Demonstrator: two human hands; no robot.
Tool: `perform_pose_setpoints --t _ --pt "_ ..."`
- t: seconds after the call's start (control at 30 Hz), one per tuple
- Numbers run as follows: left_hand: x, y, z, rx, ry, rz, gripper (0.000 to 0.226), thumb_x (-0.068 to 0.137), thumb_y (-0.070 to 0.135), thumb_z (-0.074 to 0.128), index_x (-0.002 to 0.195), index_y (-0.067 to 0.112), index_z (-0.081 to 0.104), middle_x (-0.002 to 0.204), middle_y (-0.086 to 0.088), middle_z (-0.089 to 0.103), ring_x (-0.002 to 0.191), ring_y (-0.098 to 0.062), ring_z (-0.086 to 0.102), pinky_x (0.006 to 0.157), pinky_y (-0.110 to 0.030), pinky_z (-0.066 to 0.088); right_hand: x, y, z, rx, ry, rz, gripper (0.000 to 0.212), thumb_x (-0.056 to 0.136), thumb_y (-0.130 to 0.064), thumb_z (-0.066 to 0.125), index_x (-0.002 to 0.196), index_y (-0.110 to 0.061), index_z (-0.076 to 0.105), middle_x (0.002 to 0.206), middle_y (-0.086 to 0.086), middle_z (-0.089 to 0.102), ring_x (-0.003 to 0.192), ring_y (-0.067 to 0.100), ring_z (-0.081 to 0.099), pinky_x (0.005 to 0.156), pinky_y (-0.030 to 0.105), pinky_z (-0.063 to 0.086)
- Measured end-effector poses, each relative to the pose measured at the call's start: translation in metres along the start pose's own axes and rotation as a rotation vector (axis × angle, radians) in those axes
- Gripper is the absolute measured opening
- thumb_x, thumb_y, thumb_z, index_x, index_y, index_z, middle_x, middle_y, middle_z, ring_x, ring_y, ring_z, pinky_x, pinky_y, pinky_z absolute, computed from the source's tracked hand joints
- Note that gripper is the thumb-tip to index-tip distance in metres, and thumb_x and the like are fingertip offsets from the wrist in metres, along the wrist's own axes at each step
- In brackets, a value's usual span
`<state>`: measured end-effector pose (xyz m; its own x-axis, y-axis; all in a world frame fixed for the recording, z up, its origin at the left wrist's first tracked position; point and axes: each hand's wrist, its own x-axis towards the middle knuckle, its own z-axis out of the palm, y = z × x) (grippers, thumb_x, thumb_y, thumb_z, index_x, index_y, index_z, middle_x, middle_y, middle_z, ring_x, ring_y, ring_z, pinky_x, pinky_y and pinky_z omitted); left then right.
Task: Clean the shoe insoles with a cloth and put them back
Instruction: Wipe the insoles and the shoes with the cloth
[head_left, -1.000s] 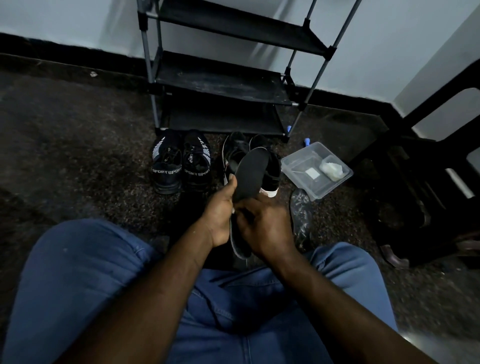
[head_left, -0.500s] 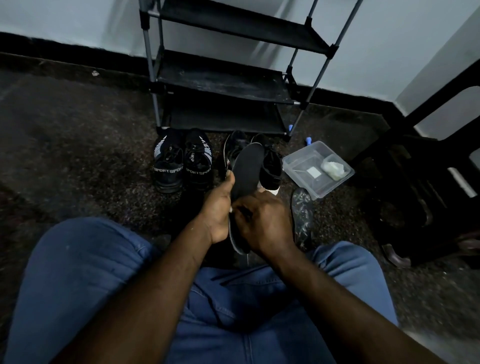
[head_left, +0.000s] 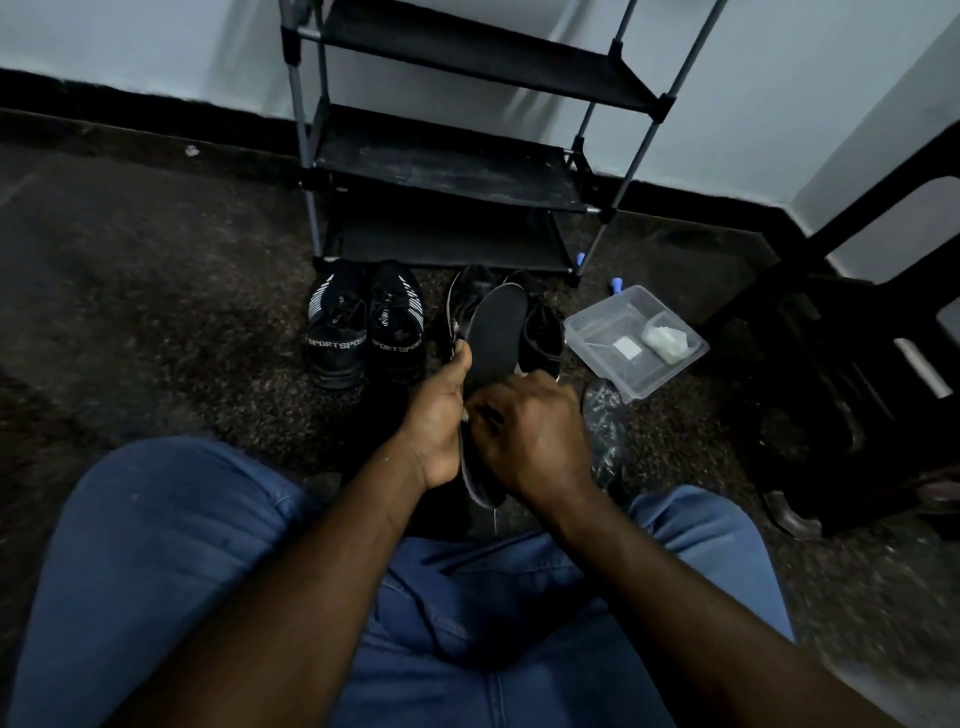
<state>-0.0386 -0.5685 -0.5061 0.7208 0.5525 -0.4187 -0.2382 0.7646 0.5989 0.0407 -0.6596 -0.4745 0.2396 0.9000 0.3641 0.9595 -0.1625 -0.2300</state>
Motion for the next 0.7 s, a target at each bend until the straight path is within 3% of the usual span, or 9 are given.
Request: perform_pose_setpoints --t 0.2,0.4,0.53,0.7 --pt "-0.004 -0.006 0.005 -0.008 -0.075 -0.032 0.066 0.1 0.06 0.04 0.14 0.012 0.061 0.138 -0.015 0.064 0.124 -0.027 0.062 0.105 -0.04 0.049 0.016 0.018 0.0 -0.003 0.029 0.122 0.028 0.083 -0.042 0.053 0.087 -0.028 0.077 0.082 -0.004 0.071 0.081 0.026 0.06 0.069 0.04 0.05" --pt "0.002 0.0 -0.001 -0.012 -0.011 -0.004 0.064 0.102 0.061 0.039 0.124 0.009 0.07 0.128 -0.017 0.069 0.113 -0.026 0.068 0.089 -0.034 0.059 -0.011 0.0 0.004 0.05 0.039 -0.012 0.015 0.08 -0.029 0.061 0.079 -0.026 0.075 0.075 -0.002 0.067 0.077 0.026 0.058 0.067 0.038 0.044" --pt "0.004 -0.005 0.001 0.015 -0.013 -0.014 0.067 0.099 0.064 0.043 0.136 0.012 0.065 0.138 -0.017 0.063 0.128 -0.03 0.06 0.107 -0.042 0.047 0.003 0.008 0.001 -0.039 0.033 0.051 0.028 0.083 -0.042 0.05 0.084 -0.029 0.075 0.08 -0.006 0.069 0.081 0.024 0.059 0.068 0.037 0.042" --pt "0.001 -0.006 0.002 0.0 -0.057 -0.033 0.069 0.101 0.064 0.037 0.141 0.012 0.06 0.137 -0.016 0.064 0.124 -0.028 0.062 0.107 -0.041 0.047 0.004 0.013 0.004 0.003 0.038 0.09 0.022 0.085 -0.039 0.057 0.086 -0.026 0.075 0.081 -0.005 0.069 0.082 0.026 0.06 0.069 0.039 0.046"
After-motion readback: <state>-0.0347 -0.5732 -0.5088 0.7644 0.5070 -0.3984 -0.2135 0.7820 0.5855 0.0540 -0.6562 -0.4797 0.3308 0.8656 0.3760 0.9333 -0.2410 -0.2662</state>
